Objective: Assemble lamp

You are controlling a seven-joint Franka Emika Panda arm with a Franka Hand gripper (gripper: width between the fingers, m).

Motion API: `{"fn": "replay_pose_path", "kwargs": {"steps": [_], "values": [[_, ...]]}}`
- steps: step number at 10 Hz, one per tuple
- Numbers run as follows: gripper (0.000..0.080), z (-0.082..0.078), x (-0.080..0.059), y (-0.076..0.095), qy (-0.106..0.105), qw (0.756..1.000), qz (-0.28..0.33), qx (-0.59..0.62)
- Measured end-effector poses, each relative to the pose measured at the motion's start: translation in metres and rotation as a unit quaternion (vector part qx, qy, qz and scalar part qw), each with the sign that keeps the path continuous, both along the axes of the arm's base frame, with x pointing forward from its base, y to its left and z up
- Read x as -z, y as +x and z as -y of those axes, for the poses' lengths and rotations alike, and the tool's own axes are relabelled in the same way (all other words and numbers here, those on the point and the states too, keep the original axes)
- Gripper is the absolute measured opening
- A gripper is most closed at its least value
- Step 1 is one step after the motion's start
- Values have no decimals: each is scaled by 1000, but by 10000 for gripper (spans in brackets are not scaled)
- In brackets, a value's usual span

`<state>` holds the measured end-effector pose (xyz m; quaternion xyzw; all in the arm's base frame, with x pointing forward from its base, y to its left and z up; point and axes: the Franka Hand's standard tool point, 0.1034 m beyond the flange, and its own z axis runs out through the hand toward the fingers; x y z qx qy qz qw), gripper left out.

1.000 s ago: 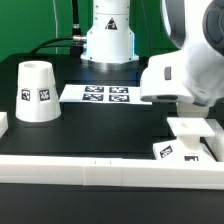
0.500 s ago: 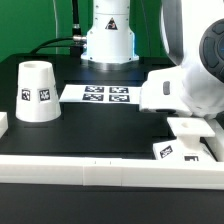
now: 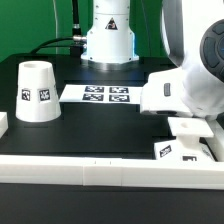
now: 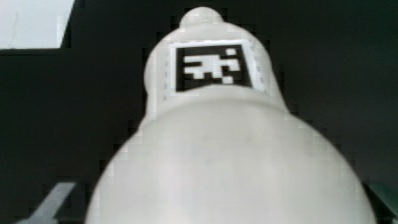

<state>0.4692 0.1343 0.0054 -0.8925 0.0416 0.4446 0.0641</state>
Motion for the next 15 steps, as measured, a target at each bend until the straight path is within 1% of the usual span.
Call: {"fn": "replay_pose_path", "kwargs": {"steps": [3, 4, 5, 6, 7, 8, 9, 10, 11, 12, 13, 14, 15], "values": [[576, 3, -2, 3, 7, 1000, 4, -2], [576, 5, -6, 5, 16, 1000, 9, -10], [576, 7, -14, 10, 28, 999, 17, -19], [576, 11, -27, 16, 41, 998, 25, -26], [576, 17, -46, 24, 55, 997, 31, -32], [576, 24, -66, 32, 57, 997, 34, -29], [576, 26, -80, 38, 57, 997, 40, -28], [576, 25, -83, 41, 58, 997, 44, -29], [576, 24, -78, 44, 56, 996, 57, -27], [576, 24, -77, 46, 56, 996, 64, -26], [577, 24, -76, 53, 53, 995, 87, -23], [577, 27, -74, 61, 56, 989, 134, -26], [577, 36, -80, 66, 59, 984, 164, -28]]}}
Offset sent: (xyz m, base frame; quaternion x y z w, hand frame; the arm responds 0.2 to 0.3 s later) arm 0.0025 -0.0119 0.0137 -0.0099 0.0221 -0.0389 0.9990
